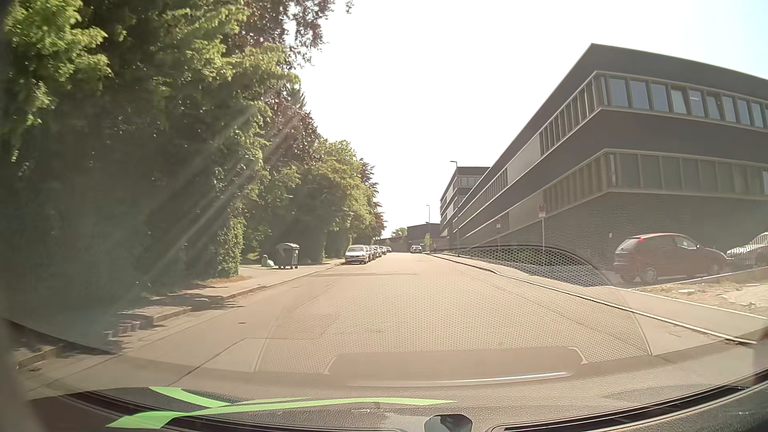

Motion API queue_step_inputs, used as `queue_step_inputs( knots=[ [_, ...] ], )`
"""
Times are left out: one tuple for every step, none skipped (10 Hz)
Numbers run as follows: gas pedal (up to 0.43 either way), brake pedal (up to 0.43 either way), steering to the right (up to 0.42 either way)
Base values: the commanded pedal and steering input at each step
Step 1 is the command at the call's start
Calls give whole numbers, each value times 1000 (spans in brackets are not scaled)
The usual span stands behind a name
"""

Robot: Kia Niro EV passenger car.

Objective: Follow the waypoints while adhering to traffic rules and regulations

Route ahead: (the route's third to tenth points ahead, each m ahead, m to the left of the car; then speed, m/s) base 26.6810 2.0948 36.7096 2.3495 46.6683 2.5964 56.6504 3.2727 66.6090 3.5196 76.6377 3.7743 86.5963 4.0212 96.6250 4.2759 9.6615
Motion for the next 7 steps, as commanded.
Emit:
queue_step_inputs(
  knots=[
    [209, 0, 3],
    [209, 0, 2],
    [209, 0, 0],
    [209, 0, -1],
    [209, 0, -1],
    [209, 0, -1],
    [209, 0, -1]
  ],
)
